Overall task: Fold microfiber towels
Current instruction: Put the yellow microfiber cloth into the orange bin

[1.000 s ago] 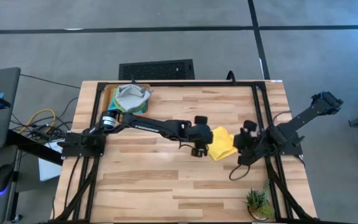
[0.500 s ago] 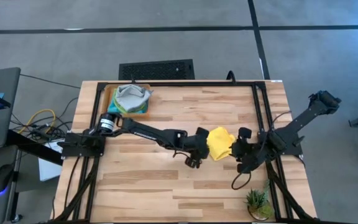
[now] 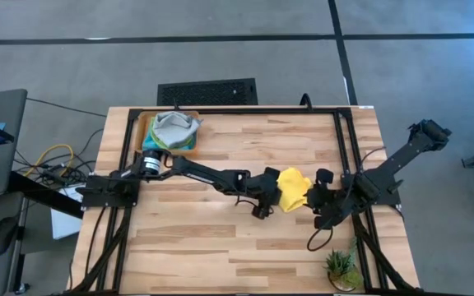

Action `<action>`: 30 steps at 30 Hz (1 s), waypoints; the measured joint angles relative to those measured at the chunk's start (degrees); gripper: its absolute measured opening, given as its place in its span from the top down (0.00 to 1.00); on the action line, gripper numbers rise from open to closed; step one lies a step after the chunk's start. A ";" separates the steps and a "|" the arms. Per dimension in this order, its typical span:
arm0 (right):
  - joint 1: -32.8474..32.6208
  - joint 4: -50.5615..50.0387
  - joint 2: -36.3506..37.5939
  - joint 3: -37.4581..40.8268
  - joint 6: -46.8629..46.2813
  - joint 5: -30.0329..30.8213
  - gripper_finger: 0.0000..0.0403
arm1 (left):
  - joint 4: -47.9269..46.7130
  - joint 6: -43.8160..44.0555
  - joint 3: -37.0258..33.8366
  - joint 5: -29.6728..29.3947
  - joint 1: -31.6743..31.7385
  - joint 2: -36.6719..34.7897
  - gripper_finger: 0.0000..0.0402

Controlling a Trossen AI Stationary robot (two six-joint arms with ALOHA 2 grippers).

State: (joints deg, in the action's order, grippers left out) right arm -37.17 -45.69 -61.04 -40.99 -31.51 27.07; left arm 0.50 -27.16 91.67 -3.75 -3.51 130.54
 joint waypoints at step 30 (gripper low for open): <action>0.02 0.78 -0.01 -0.07 -0.06 -0.22 0.62 | 0.67 7.68 1.66 1.20 2.34 6.98 0.90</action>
State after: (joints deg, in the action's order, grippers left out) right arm -37.15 -44.91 -61.06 -41.06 -31.57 26.85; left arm 1.17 -19.48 93.33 -2.55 -1.17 137.52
